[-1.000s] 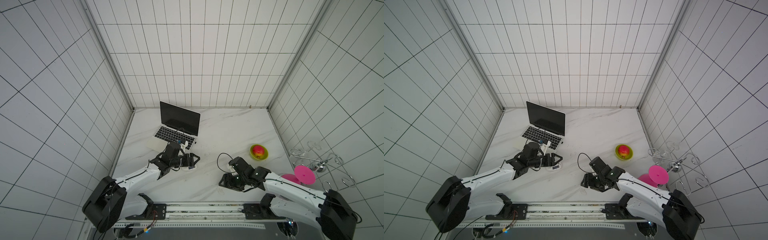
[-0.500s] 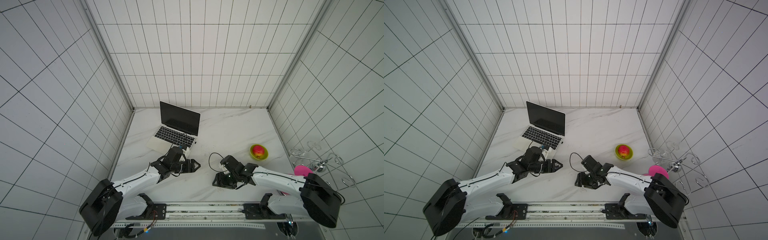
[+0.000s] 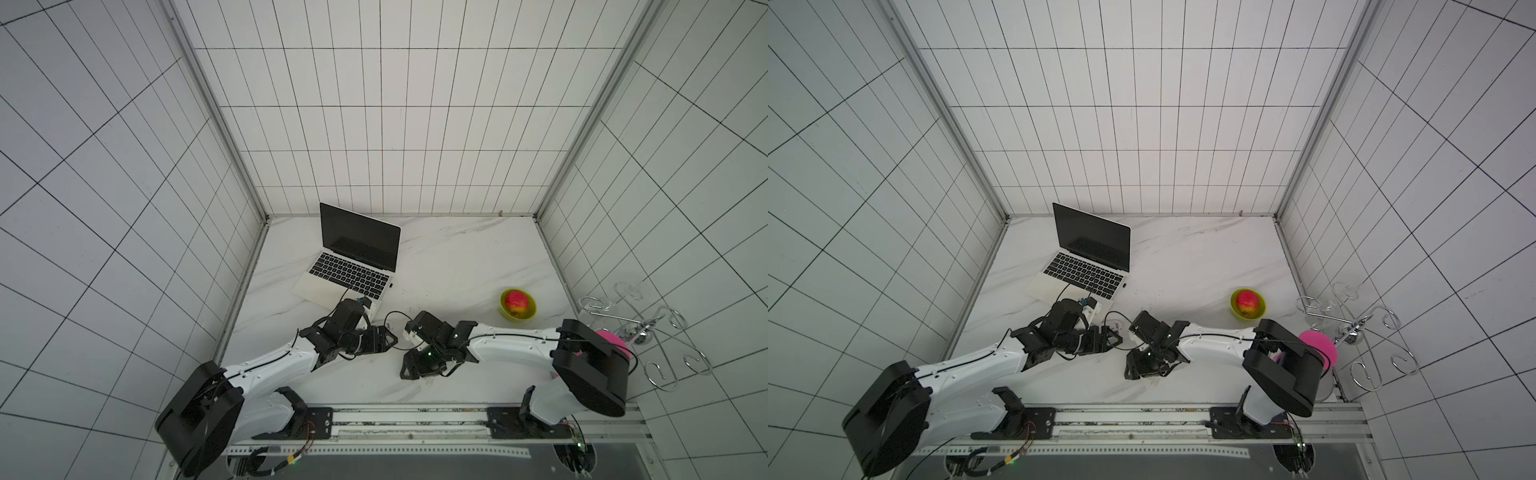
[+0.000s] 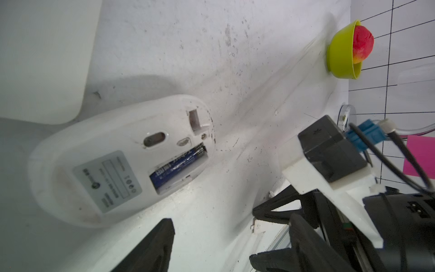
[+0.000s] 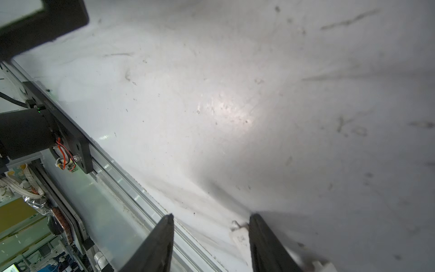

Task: Insert the wireless mouse receiver into the laptop
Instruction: Adjust the lid at the center of the board.

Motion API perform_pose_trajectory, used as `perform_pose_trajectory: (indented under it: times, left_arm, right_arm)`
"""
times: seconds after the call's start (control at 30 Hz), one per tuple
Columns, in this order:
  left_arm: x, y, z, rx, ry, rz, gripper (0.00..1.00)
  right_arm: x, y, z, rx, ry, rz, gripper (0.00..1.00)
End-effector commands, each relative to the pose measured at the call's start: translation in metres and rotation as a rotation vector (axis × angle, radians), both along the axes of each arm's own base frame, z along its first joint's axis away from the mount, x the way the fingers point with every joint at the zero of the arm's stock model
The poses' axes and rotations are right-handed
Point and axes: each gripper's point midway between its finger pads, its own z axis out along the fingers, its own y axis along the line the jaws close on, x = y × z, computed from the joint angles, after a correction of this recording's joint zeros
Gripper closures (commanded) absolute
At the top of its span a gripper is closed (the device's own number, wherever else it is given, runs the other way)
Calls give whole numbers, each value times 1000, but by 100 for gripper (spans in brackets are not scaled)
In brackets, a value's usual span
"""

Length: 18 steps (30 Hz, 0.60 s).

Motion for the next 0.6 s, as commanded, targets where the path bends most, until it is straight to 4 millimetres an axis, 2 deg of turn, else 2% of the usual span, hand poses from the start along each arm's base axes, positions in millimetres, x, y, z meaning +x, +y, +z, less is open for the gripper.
perform_pose_trajectory:
  times: [0.0,0.1,0.2,0.33,0.43,0.57]
  left_arm:
    - [-5,-1,1,-22,7,-8,22]
    - [-12,-4,3,-58,20,-24,24]
    - [-20,-7,8,-107,27,-38,26]
    - [-35,-10,6,-144,62,-71,34]
    - [-46,-15,3,-163,92,-109,39]
    - [-57,-22,-1,-175,126,-158,43]
  right_arm:
    - [0,-17,2,-85,-34,3,45]
    - [11,-23,27,-86,-99,-67,42]
    - [19,-48,35,-154,-130,-208,39]
    - [14,-72,25,-238,-79,-352,37]
    - [10,-73,19,-275,-35,-394,37]
    - [7,-64,15,-310,-10,-394,44]
